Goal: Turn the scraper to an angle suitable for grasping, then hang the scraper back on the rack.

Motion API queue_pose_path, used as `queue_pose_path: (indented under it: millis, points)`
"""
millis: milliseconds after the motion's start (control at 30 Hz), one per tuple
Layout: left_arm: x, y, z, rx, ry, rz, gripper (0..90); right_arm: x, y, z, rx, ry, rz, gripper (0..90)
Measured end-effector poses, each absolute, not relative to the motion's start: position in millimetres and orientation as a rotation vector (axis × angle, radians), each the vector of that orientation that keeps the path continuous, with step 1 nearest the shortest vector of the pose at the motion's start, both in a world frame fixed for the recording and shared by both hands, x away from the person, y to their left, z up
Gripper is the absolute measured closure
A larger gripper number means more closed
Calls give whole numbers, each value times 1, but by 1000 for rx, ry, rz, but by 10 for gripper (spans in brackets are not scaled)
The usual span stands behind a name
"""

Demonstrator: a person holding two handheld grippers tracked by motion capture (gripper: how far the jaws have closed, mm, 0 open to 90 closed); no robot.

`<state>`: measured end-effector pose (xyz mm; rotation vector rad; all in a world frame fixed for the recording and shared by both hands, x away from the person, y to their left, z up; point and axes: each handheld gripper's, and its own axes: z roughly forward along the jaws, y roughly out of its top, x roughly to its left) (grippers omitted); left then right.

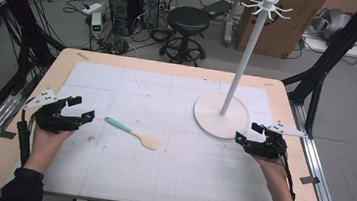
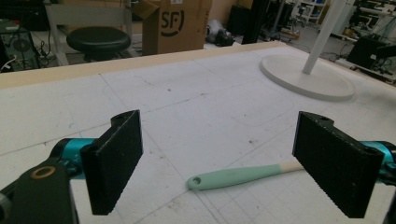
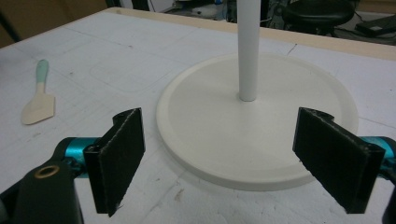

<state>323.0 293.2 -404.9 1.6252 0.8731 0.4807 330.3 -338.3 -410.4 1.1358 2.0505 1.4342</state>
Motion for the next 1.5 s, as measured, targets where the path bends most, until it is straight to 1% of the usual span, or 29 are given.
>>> queue_pose_path:
  millis: [267,700,900,1033,1233,1433,1500]
  points:
    - [322,291,-406,1654,867,491,166,331,-338,-411,1136,2052,1440,159]
    - [322,291,-406,1655,869,493,166,331,-336,-412,1126,2070,1432,159]
    - [323,292,-406,1645,864,494,166,330,-330,-406,1094,2068,1446,159]
    - [322,293,-405,1631,857,486,166,333,-320,-403,1059,2089,1448,159]
    - [320,293,-404,1639,839,476,166,343,-291,-397,980,2172,1474,163]
    - [319,293,-403,1640,821,471,168,356,-254,-394,915,2271,1476,165]
    - [319,293,-403,1646,817,477,168,360,-240,-394,880,2298,1487,178]
